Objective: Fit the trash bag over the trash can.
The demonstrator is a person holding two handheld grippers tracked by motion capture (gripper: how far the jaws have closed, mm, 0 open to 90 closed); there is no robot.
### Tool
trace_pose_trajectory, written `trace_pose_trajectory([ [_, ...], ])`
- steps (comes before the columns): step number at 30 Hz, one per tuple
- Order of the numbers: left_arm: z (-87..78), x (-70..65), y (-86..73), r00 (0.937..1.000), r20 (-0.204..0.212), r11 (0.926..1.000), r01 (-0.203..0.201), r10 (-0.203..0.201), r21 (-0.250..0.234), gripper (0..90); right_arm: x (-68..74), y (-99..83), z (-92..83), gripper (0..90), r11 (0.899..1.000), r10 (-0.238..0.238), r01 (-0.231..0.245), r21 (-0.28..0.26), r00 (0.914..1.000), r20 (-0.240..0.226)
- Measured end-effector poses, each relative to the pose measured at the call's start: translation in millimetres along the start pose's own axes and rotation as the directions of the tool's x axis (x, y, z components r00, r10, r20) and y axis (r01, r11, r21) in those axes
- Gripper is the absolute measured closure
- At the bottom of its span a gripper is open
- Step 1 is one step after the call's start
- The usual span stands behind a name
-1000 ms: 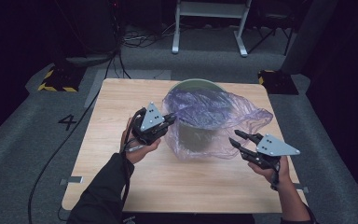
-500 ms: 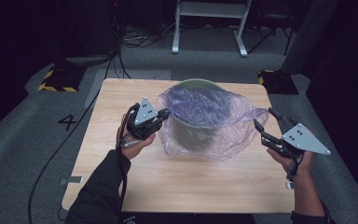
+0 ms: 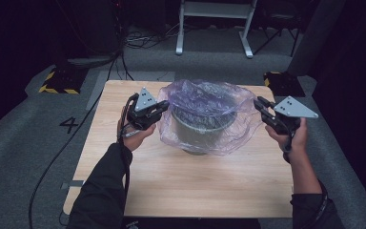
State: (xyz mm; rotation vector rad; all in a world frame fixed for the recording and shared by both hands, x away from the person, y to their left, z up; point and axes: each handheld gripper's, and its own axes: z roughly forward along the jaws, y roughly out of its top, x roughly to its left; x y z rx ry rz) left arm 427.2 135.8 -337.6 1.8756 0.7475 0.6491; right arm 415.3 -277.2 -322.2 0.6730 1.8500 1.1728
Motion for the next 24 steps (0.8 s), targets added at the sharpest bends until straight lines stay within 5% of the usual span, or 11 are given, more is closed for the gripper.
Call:
trace_pose_trajectory([
  [7,14.5,13.1,-8.1,0.9988,-0.01,0.998,0.049,-0.048,0.041,82.4,-13.1,-12.2,30.3,86.0,0.991,0.121,-0.12,0.064,0.9926,-0.01],
  [24,54.4,26.4,-26.7,0.9954,-0.034,0.9858,0.093,-0.09,0.139,87.7,-10.0,-30.1,80.4,88.9,0.966,0.211,-0.209,0.154,0.9775,0.003],
])
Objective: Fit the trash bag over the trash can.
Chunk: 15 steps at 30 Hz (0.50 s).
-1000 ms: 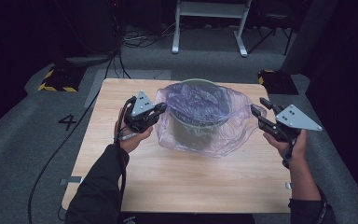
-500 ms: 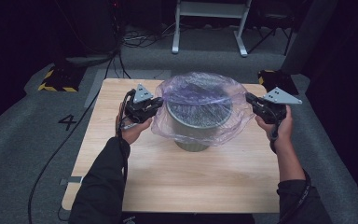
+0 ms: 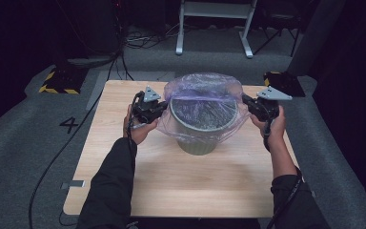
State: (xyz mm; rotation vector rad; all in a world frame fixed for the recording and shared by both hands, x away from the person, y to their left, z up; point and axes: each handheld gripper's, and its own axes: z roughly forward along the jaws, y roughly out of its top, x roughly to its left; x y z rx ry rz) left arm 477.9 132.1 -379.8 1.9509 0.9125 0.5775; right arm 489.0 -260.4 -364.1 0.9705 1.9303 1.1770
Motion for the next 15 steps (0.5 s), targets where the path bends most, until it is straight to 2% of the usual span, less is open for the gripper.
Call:
trace_pose_trajectory([
  [5,14.5,0.6,-4.4,1.0,-0.007,0.9988,-0.002,0.002,0.05,88.1,3.6,-3.1,11.8,89.3,0.999,0.004,-0.004,0.035,1.0,-0.005],
  [9,22.3,-1.3,-5.1,1.0,-0.007,0.9983,-0.003,0.003,0.057,88.7,5.1,-4.4,18.1,89.7,0.999,0.014,-0.014,0.05,0.9999,-0.008],
  [13,32.3,-3.1,-3.0,0.9987,-0.051,0.9972,-0.002,0.006,0.075,88.8,6.8,-3.9,26.7,89.7,0.998,0.022,-0.022,0.057,0.9997,-0.002],
  [15,34.1,-0.8,-2.7,0.9986,-0.052,0.9972,0.015,-0.011,0.074,88.8,8.4,-4.2,31.0,89.7,0.998,0.031,-0.031,0.058,0.9995,-0.001],
])
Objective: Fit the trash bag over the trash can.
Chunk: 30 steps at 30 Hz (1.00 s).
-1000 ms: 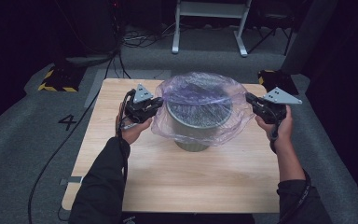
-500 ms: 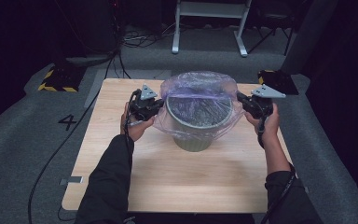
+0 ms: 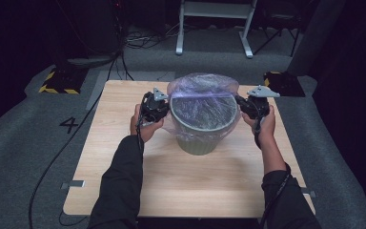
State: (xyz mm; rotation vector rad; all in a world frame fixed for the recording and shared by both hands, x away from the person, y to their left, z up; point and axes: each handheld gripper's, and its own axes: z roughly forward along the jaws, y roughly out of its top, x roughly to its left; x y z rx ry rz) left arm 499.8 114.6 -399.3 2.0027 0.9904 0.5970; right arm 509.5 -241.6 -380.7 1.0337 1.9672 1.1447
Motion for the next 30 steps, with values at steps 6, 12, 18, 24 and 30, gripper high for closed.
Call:
trace_pose_trajectory([
  [6,-10.5,0.8,-5.0,1.0,-0.001,0.9992,0.003,-0.003,-0.039,69.4,2.8,-5.6,2.6,89.7,1.0,-0.011,0.012,0.007,0.9998,-0.014],
  [12,-48.6,-0.7,-17.5,0.9999,0.0,0.9892,0.015,-0.016,-0.146,30.4,-6.8,-14.0,-10.0,90.0,1.0,0.01,-0.011,-0.014,0.9987,-0.051],
  [18,-86.5,-19.2,-32.5,0.9917,0.104,0.9754,-0.051,0.075,-0.214,16.4,-12.8,-13.5,-26.4,90.0,0.999,0.002,-0.005,-0.044,0.9981,-0.062],
  [24,-83.3,-48.7,-39.6,0.9616,0.13,0.9586,-0.216,0.242,-0.186,22.5,-13.6,-7.7,-36.6,89.9,0.998,-0.02,0.016,-0.061,0.9981,-0.058],
  [30,-63.2,-58.8,-34.6,0.945,0.082,0.9461,-0.308,0.317,-0.099,71.0,-11.5,-1.5,-40.4,88.9,0.997,-0.022,0.017,-0.078,0.9981,-0.057],
])
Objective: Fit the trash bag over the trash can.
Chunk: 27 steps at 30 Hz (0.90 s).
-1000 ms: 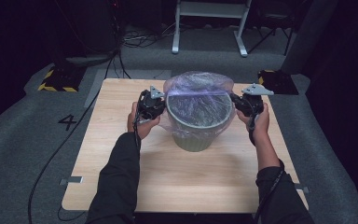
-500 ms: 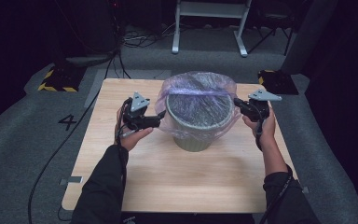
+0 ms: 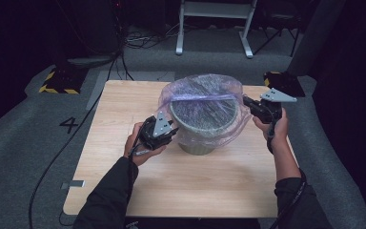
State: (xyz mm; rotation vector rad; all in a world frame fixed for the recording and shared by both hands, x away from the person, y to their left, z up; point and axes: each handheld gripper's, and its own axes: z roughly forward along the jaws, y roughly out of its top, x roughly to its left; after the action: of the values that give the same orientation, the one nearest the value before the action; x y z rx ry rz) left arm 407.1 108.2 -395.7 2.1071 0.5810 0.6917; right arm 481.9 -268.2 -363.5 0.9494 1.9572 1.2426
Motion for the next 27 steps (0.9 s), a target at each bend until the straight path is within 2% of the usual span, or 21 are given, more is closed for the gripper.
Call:
trace_pose_trajectory([
  [2,6.6,2.4,-2.7,0.9997,0.022,0.9995,-0.009,0.008,0.031,85.9,1.4,1.9,-0.4,88.4,1.0,-0.011,0.011,-0.001,0.9999,0.006],
  [3,9.2,3.1,-4.6,0.9997,0.022,0.9991,-0.007,0.006,0.042,89.6,2.0,2.8,-0.4,88.3,1.0,-0.014,0.014,-0.001,0.9999,0.009],
  [7,19.1,6.1,-14.2,0.9978,0.065,0.9952,-0.021,0.015,0.095,89.9,1.4,6.0,0.0,88.4,1.0,-0.015,0.015,-0.005,0.9998,0.016],
  [9,23.2,5.6,-19.9,0.9972,0.071,0.9916,-0.032,0.023,0.125,90.0,0.5,6.2,0.7,88.5,1.0,-0.011,0.011,-0.006,0.9997,0.021],
  [11,25.3,5.8,-25.7,0.9973,0.072,0.9902,-0.022,0.012,0.138,90.0,-0.4,4.9,1.9,88.5,1.0,-0.01,0.01,0.001,0.9996,0.025],
  [12,24.4,6.6,-27.3,0.9976,0.069,0.9914,-0.017,0.008,0.13,89.9,-0.7,3.6,2.5,88.5,1.0,-0.005,0.005,0.002,0.9997,0.024],
  [13,20.2,8.7,-29.5,0.9971,0.074,0.9953,0.009,-0.016,0.096,89.8,-1.0,2.8,2.5,88.6,1.0,-0.003,0.003,0.001,0.9997,0.024],
  [14,15.9,11.3,-30.3,0.9957,0.084,0.9972,0.034,-0.04,0.067,84.7,-1.1,2.1,2.3,88.6,1.0,-0.001,0.002,-0.002,0.9998,0.022],
  [16,7.0,15.4,-29.9,0.9957,0.06,0.9973,0.068,-0.07,0.026,63.1,-1.3,2.4,0.8,88.6,1.0,-0.004,0.004,-0.009,0.9997,0.023],
  [18,-5.7,21.1,-29.6,0.9926,0.074,0.9948,0.099,-0.096,-0.026,56.6,-1.5,4.3,-1.5,88.5,1.0,-0.007,0.007,-0.017,0.9997,0.023],
  [22,-26.1,31.8,-26.8,0.9872,0.05,0.9817,0.156,-0.152,-0.109,30.9,-2.6,10.0,-7.4,88.0,0.999,-0.01,0.011,-0.035,0.9994,0.032],
  [25,-37.2,41.7,-19.2,0.9813,0.051,0.9678,0.192,-0.186,-0.163,22.1,-3.2,13.2,-10.8,87.6,0.999,-0.013,0.015,-0.042,0.9992,0.037],
  [27,-41.6,46.9,-9.6,0.981,0.034,0.964,0.194,-0.191,-0.182,20.4,-3.5,15.4,-12.2,87.0,0.999,-0.018,0.02,-0.045,0.9989,0.043],
])
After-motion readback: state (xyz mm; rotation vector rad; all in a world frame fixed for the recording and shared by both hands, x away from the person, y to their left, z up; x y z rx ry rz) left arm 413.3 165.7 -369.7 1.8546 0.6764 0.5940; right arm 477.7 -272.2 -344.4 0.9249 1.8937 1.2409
